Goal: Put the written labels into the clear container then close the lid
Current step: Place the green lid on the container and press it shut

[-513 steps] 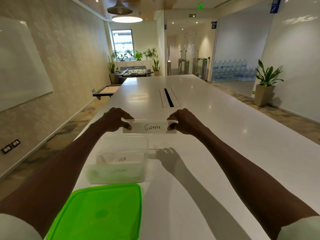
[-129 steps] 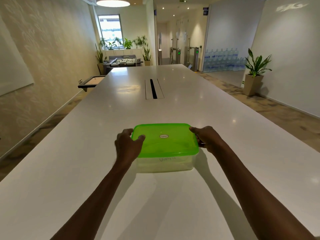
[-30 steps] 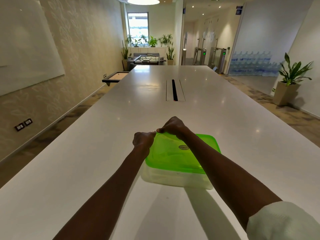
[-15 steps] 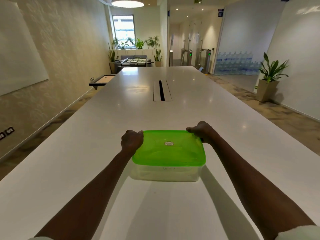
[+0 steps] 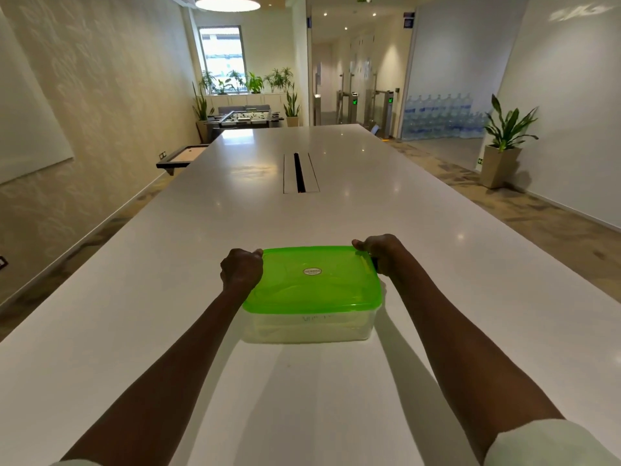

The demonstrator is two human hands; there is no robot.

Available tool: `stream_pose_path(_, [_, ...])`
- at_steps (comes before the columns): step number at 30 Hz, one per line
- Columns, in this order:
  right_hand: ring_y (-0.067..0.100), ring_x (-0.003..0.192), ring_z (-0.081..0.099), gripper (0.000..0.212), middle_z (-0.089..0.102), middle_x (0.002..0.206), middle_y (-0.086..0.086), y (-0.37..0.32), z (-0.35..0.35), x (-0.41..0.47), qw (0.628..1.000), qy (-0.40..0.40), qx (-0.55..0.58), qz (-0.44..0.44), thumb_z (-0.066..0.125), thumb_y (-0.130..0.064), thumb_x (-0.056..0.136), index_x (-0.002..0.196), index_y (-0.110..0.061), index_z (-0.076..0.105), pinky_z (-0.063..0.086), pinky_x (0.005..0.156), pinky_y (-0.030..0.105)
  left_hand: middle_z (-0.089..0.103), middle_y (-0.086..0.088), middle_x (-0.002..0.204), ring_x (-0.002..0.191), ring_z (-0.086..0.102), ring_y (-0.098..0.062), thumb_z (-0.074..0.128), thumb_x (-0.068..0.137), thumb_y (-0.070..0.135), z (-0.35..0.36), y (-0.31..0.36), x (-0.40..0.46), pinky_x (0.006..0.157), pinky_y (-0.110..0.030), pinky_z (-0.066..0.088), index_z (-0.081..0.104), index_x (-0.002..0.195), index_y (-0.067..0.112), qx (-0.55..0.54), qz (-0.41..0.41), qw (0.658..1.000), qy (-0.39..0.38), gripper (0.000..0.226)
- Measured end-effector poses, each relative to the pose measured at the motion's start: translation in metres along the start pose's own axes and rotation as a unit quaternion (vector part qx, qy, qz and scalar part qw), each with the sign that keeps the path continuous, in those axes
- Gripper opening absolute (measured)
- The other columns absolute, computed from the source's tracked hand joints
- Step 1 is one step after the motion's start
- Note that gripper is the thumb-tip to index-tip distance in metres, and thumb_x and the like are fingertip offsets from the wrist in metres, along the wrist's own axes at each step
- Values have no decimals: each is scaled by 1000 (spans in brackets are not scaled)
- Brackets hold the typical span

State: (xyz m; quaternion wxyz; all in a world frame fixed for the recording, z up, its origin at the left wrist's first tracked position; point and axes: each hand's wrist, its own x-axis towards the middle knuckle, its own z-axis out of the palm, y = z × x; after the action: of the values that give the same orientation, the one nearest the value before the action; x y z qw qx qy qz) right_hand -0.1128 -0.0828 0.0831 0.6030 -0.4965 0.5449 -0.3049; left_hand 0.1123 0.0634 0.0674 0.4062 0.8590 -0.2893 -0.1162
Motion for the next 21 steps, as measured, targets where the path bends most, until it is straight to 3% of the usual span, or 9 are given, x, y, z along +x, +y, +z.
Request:
stream_pose_path(3, [21,65,54,16,56,80,8,-3,-6,-5,997,-37,-19,59,66,-16,91,87,-6,54,47,57,32,70,-24,103,104,62,-40,57,89,42,0,-1,-1,89,-40,47,70,90,-1,0,-1,1000,1,45])
stream_pose_path(10, [21,60,47,29,53,71,5,-12,-2,-2,994,-24,-90,64,45,-7,99,71,-7,50,39,58,29,70,-26,99,102,63,-40,58,89,39,0,1,-1,87,-40,47,68,83,-1,-2,4,1000,6,42])
stream_pose_path(13, [21,60,50,27,55,72,5,-11,-2,-5,994,-25,-92,56,48,-9,99,73,-6,50,42,57,30,69,-27,101,103,62,-40,58,89,38,0,1,-3,88,-40,47,67,86,-2,-1,8,1000,8,41])
stream_pose_path(16, [22,57,54,26,54,70,11,-6,-4,-10,998,-13,-52,17,65,-8,91,71,-3,51,48,53,32,68,-26,108,108,60,-40,58,89,41,-2,1,-5,91,-41,46,67,96,-2,6,5,1000,5,44])
stream_pose_path(19, [32,75,64,31,57,81,21,6,-4,-15,997,24,-42,-56,73,-16,86,70,-1,51,54,68,45,68,-24,109,108,60,-40,57,88,47,-5,-1,-5,92,-41,46,68,98,-1,15,3,1000,-5,50])
stream_pose_path(21, [38,94,64,39,57,90,24,16,-4,-23,983,69,-141,-97,69,-35,87,75,-1,53,53,83,50,67,-24,112,110,60,-39,55,88,50,-6,-3,-4,93,-40,46,68,101,-2,24,3,1000,-12,55])
